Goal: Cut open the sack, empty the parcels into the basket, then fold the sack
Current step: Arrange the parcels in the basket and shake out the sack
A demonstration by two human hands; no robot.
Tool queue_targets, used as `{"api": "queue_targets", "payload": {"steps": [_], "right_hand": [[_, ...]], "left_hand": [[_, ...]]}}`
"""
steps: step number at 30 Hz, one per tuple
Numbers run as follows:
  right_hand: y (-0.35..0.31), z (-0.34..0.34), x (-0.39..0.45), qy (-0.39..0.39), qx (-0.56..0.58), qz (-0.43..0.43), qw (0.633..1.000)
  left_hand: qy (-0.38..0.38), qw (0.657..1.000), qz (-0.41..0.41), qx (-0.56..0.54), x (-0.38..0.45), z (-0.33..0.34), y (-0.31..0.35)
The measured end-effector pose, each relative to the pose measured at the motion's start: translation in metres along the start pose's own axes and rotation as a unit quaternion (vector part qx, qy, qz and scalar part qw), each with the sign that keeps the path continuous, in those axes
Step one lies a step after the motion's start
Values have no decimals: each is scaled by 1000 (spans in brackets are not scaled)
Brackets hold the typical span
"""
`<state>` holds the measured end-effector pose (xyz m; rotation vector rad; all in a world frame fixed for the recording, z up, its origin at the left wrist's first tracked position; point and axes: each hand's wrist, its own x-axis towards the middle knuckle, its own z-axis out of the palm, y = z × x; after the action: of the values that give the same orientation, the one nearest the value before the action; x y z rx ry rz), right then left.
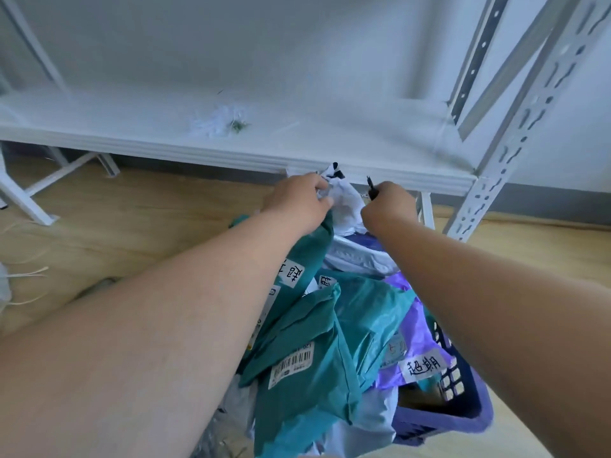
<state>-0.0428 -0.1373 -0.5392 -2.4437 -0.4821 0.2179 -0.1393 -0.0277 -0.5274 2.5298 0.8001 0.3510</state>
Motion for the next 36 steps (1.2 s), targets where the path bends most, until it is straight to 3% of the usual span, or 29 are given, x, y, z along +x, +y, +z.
{"api": "queue_targets", "payload": {"steps": [8, 13, 15, 18, 22, 25, 29, 32, 36], "right_hand": [[44, 10, 17, -114, -150, -55, 981], [52, 16, 22, -165, -65, -69, 982], [57, 16, 18, -145, -23, -85, 985], [68, 5, 4, -85, 47, -69, 993], [106, -22, -19, -32, 131, 37, 990], [140, -40, -41, -50, 116, 92, 988], [167, -51, -50, -76, 69, 129, 986], [171, -54, -43, 11, 49, 132, 990], [159, -40, -39, 100, 106, 114, 983]], "left_hand": [[-41, 978, 43, 201, 4, 13, 24], [20, 982, 14, 188, 2, 16, 25], [23, 983, 2, 180, 3, 15, 24], [-32, 981, -17, 193, 5, 17, 31], [-19, 988, 52, 145, 3, 36, 57], [-31, 994, 85, 66, -9, 57, 78], [-143, 970, 111, 163, -20, 83, 91], [-207, 952, 110, 197, -28, 91, 99], [-269, 915, 136, 269, -40, 88, 114]]}}
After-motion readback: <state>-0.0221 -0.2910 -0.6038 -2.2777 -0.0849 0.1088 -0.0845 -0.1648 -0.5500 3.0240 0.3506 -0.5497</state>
